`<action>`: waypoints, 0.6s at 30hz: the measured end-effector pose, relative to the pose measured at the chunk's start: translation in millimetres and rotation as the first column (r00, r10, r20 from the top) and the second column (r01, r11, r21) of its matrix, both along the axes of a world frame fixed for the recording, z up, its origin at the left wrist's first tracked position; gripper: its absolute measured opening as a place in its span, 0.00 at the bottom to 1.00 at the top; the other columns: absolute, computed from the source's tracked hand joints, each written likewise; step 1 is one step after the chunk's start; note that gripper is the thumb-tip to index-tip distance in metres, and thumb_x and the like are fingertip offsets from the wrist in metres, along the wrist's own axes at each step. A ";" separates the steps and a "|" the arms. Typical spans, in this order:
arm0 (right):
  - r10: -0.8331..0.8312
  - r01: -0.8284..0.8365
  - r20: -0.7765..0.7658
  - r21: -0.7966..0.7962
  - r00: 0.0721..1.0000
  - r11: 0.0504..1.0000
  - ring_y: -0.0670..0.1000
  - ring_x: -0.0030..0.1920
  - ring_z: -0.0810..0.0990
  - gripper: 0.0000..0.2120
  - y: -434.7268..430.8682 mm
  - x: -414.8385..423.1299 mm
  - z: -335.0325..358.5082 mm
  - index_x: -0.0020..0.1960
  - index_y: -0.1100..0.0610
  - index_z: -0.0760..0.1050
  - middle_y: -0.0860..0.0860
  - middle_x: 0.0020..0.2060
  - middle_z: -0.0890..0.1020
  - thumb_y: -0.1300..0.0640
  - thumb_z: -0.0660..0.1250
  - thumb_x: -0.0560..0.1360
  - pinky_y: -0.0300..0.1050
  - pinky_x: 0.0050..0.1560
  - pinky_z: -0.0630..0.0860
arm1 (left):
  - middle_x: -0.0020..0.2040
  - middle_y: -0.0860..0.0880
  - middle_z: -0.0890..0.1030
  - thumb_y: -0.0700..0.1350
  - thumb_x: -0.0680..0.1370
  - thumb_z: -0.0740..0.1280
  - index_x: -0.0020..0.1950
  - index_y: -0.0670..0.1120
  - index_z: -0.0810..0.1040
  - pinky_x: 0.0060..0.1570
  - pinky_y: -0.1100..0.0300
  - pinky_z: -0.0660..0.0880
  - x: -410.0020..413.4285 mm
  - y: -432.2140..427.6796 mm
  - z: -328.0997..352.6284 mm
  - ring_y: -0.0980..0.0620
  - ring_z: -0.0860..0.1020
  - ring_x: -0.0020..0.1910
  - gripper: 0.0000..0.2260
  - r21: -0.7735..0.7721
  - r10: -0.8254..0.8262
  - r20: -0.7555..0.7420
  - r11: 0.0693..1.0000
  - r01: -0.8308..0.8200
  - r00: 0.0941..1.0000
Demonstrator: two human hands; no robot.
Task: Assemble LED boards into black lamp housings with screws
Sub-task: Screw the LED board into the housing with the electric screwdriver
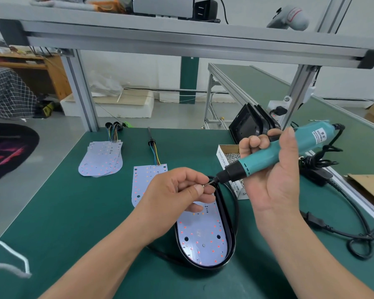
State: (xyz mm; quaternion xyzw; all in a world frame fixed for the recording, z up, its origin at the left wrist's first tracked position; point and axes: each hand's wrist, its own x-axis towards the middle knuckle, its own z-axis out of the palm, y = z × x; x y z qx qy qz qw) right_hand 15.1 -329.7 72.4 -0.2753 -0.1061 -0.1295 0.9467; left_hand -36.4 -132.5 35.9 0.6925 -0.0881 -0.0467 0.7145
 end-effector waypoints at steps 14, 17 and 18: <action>-0.018 0.018 -0.015 0.003 1.000 1.000 0.53 0.43 0.78 0.16 4.0 -0.8 -8.1 0.53 0.55 0.75 0.51 0.39 0.74 0.42 0.69 0.80 0.52 0.58 0.80 | 0.49 0.50 0.90 0.32 0.84 0.66 0.55 0.45 0.83 0.44 0.61 0.84 -1.6 -6.0 -4.3 0.50 0.88 0.50 0.10 0.048 0.126 0.067 0.990 -0.129 0.990; -0.009 0.009 -0.023 -0.001 1.000 1.000 0.53 0.44 0.79 0.17 4.9 -1.7 -10.2 0.52 0.55 0.75 0.52 0.39 0.75 0.41 0.70 0.79 0.52 0.58 0.80 | 0.49 0.51 0.89 0.33 0.84 0.66 0.56 0.47 0.83 0.44 0.62 0.83 -1.5 -5.2 -7.4 0.51 0.88 0.50 0.11 0.060 0.133 0.085 0.989 -0.138 0.988; -0.007 0.007 -0.022 -0.002 1.000 1.000 0.54 0.44 0.79 0.17 5.0 -1.8 -10.3 0.52 0.55 0.75 0.52 0.39 0.75 0.41 0.70 0.78 0.52 0.57 0.81 | 0.50 0.51 0.89 0.33 0.84 0.65 0.57 0.47 0.83 0.45 0.62 0.83 -1.5 -4.9 -8.2 0.51 0.88 0.51 0.11 0.066 0.130 0.092 0.988 -0.136 0.987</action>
